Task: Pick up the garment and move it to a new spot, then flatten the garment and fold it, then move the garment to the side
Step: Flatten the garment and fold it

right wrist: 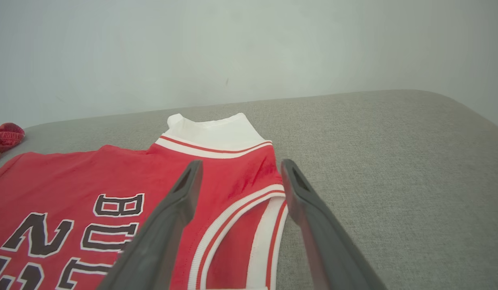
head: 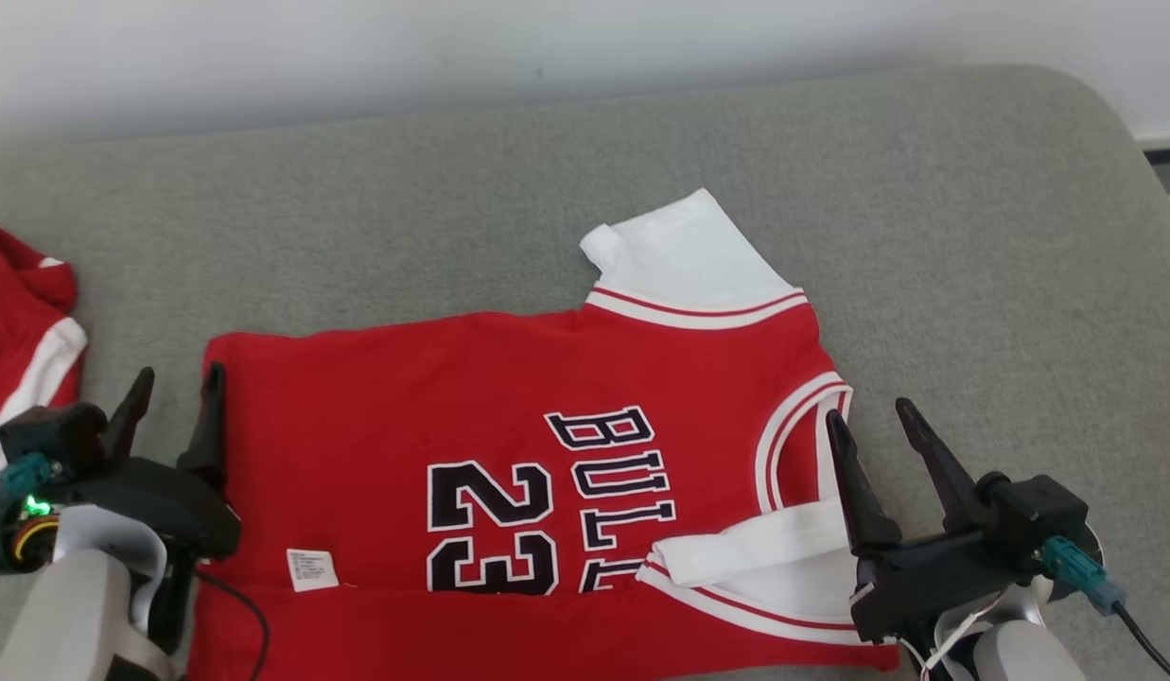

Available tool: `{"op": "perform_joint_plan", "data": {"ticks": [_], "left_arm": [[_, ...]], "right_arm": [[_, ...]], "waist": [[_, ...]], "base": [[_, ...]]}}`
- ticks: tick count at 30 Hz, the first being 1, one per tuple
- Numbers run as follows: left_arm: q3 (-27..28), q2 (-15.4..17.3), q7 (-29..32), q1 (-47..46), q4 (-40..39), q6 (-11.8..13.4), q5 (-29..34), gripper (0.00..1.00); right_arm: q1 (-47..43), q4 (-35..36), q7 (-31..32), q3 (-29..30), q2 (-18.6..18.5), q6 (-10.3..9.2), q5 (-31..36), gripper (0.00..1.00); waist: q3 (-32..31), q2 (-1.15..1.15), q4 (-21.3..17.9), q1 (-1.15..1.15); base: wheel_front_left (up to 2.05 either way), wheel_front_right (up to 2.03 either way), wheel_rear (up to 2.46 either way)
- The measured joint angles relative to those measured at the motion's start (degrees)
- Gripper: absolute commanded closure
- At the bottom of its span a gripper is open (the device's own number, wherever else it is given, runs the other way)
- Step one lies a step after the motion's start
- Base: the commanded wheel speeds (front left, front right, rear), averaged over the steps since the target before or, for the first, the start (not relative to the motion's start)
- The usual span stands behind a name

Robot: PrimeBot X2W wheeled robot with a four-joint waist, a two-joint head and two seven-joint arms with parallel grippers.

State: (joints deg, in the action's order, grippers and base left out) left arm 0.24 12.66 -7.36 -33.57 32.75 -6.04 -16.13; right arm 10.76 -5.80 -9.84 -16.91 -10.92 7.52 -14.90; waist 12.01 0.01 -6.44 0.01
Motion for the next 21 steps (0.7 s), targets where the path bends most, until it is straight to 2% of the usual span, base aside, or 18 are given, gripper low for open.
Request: {"op": "perform_joint_plan", "data": {"ticks": [10, 21], "left_arm": [[-0.4, 1.5, -1.8, -8.1, 12.3, -0.5, -1.5, 0.00], [-3.1, 1.9, -4.6, -14.3, 21.2, -1.0, -2.2, 0.00]], "right_arm": [[2.3, -0.6, -0.3, -0.3, 0.0, 0.00, 0.8, 0.00], [3.7, -0.9, -0.3, -1.1, 0.1, 0.00, 0.9, 0.00]], "waist": [[4.0, 0.00, -2.2, 0.00], [5.9, 0.00, -3.0, -0.01]], "base": [[0.00, 0.00, 0.00], [0.00, 0.00, 0.00]]}}
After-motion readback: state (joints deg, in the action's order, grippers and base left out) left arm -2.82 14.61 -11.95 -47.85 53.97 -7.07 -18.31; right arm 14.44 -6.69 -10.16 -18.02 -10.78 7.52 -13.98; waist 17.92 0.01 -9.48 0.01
